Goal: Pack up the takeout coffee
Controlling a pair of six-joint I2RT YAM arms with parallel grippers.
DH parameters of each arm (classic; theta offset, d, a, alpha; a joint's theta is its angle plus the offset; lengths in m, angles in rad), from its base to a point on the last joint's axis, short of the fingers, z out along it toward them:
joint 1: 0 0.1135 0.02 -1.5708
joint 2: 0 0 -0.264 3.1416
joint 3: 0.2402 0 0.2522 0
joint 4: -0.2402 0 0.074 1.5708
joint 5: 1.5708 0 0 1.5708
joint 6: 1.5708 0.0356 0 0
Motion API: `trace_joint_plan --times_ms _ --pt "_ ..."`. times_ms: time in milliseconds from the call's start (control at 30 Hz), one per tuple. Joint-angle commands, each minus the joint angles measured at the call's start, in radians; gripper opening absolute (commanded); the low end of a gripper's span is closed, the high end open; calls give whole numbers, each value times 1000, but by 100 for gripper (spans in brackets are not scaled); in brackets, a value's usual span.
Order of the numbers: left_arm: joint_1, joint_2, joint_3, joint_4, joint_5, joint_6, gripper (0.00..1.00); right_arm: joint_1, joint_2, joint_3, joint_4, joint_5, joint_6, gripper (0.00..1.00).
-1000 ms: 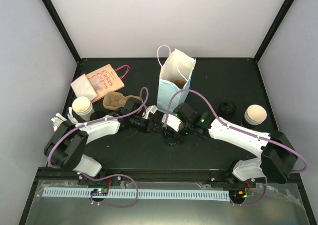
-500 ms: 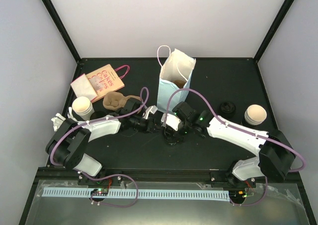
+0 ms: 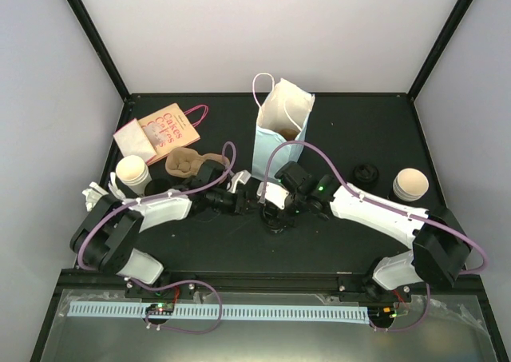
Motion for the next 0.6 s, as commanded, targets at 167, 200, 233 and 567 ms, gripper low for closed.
trace_joint_plan --times_ms 167,200,233,567 --pt "-25 -125 -60 -72 -37 -22 48 1 76 -52 -106 -32 -17 74" --pt "-26 -122 -66 -62 -10 -29 49 1 74 -52 -104 -33 -16 74" --pt "-27 -120 -73 -53 3 -34 49 0 71 -53 -103 -35 -16 74" --pt "-53 -58 -80 24 80 -64 49 0 70 -55 -102 -40 -18 74"
